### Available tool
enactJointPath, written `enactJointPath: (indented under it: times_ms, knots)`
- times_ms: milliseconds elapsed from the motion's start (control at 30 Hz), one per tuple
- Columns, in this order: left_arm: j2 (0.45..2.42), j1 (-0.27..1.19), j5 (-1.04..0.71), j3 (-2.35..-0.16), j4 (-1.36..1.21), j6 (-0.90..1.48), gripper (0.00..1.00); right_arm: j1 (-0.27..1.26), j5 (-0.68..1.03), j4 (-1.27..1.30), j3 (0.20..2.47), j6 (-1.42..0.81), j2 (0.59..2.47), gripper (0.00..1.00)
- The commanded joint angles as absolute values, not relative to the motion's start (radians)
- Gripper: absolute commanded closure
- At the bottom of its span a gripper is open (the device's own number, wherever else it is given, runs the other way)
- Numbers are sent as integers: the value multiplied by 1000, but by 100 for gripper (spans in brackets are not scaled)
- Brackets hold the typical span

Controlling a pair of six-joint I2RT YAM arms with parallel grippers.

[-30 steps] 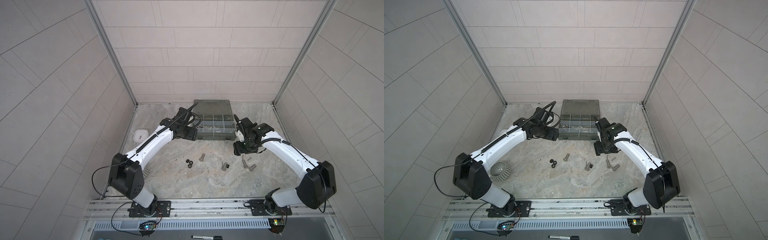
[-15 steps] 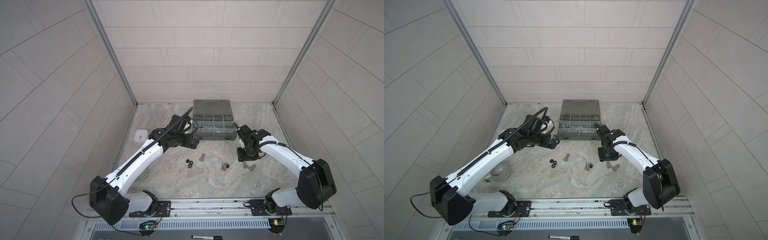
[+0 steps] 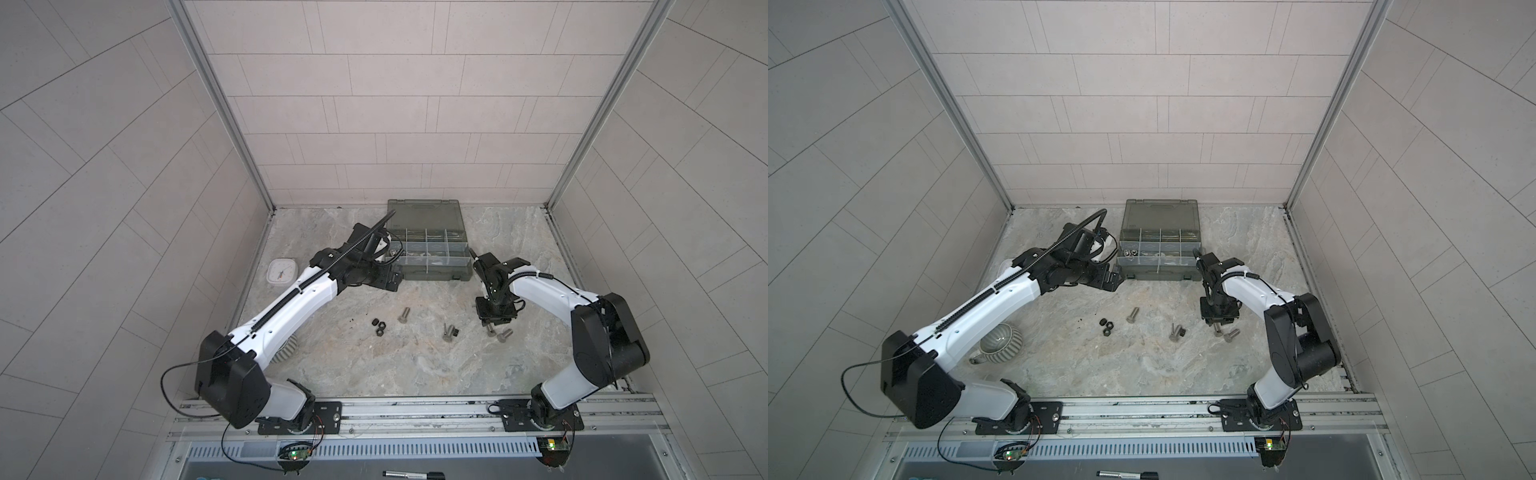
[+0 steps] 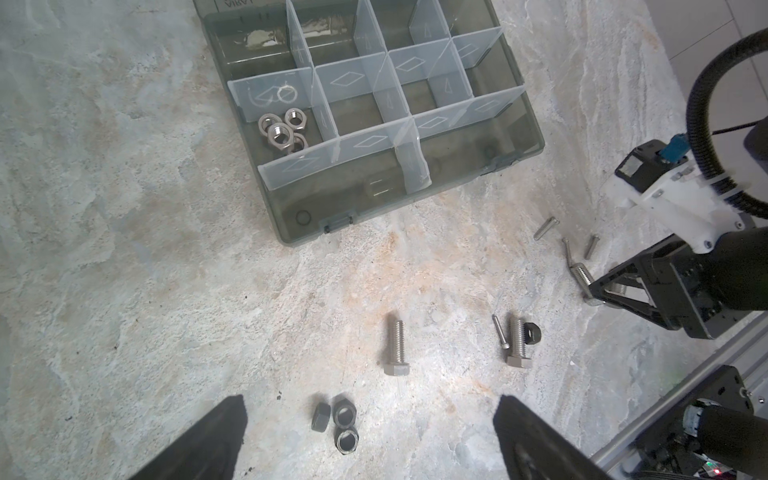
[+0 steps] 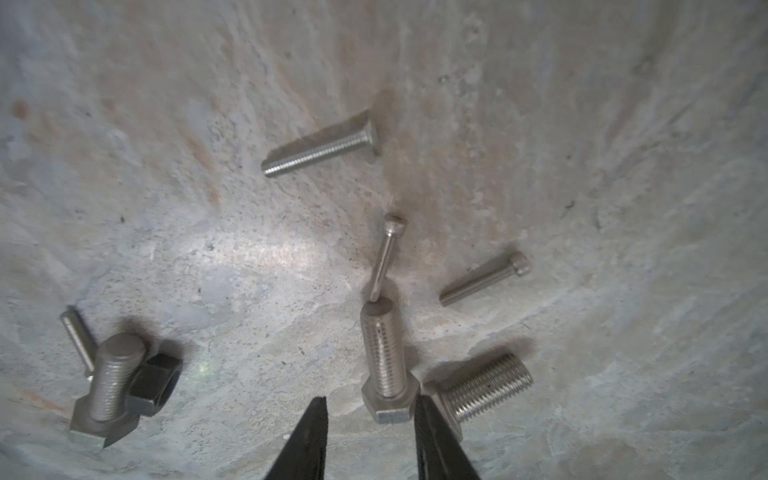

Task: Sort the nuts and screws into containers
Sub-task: 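Move the right gripper over a large silver hex bolt while the left gripper withdraws, then lower and close the right gripper on the large hex bolt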

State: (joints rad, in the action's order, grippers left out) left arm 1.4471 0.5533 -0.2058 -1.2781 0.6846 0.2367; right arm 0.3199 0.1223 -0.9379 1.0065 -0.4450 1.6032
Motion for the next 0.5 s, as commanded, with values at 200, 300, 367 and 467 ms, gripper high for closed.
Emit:
enactJointPath:
  times_ms: [200,300,367,467]
  knots:
    - [1556,534,-257,-1387,684,166,0,310,109,-911,994,-453,1670,65]
    - [1580,525,-271,-1400,680,164,0,307,109,-905,990,-452,1692,65]
    - [1590,519,-280,-1402,680,165,0,307,112,-901,985,-452,1706,68]
    - [1598,510,-290,-1402,681,161,0,307,117,-893,977,-451,1727,75]
